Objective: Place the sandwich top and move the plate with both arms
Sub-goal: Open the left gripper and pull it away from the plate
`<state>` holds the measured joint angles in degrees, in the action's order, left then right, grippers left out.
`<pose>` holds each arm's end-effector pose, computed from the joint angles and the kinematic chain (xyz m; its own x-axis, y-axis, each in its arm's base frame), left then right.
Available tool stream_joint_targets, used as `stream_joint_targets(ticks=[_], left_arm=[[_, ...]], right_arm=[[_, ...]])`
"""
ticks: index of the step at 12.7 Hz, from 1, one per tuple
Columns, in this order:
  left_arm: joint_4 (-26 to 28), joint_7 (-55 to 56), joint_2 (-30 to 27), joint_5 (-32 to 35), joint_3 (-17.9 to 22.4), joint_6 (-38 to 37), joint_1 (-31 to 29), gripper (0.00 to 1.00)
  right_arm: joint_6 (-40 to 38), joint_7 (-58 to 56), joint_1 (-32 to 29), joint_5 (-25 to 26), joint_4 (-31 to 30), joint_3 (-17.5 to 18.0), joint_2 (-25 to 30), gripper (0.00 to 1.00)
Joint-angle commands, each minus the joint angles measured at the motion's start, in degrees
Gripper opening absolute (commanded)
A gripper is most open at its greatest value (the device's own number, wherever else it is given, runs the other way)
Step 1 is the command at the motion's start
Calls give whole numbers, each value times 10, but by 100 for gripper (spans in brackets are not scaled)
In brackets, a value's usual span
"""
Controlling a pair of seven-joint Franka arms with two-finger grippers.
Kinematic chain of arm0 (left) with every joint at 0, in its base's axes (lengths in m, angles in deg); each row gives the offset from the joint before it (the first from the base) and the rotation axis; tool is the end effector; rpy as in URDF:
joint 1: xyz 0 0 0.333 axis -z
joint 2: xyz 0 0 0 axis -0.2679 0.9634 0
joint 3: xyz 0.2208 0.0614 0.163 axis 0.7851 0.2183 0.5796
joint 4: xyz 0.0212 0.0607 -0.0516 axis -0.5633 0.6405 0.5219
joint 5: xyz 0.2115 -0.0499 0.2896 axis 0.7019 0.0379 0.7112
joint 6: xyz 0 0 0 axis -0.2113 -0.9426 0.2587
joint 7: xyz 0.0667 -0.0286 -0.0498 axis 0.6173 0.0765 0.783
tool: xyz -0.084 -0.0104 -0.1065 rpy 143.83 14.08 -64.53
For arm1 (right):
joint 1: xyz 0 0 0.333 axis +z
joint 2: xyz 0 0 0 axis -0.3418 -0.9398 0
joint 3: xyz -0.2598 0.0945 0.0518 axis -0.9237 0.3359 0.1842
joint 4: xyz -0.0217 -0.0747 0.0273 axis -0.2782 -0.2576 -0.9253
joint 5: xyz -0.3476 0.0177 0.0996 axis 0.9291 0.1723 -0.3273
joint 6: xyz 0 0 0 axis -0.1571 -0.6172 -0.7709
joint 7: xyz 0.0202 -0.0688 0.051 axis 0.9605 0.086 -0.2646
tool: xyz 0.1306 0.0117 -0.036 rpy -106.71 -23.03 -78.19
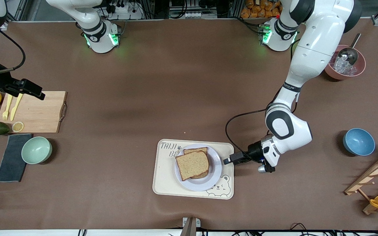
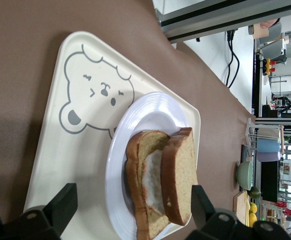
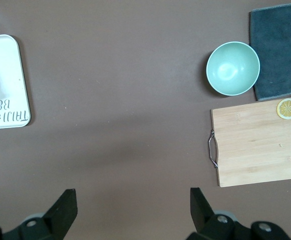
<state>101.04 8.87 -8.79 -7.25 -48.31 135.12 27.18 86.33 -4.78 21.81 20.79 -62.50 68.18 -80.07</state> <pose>0.6476 -0.2371 0.1825 0.9643 0.2455 0.0995 0.0627 -0.5763 0.8148 0.5284 0.0040 0.5347 0.9883 -0.1500 -0.0259 -0.1511 -0.9875 -0.0459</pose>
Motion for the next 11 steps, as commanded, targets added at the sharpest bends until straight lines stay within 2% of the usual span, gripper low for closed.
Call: stream_joint_targets(ticks=[1,3,5,9,11], left_arm=[[58,9,-67,37,10,4,-7,100],[80,32,-97,116,31,2,-7,100],[94,74,-126,241,43,-3,-12,100],[90,165,-178,483,44,-99,-57,100],[90,207,-216,573,45,-160,-67,100]], right_arm=[[-2,-1,-7,12,-4,6,2,100],[0,-1,-6,10,-2,6,1,100],[-1,-1,-6,10,-2,6,1,100],[-1,0,-4,10,-2,6,1,100],[-1,-1,-6,10,-2,6,1,100]])
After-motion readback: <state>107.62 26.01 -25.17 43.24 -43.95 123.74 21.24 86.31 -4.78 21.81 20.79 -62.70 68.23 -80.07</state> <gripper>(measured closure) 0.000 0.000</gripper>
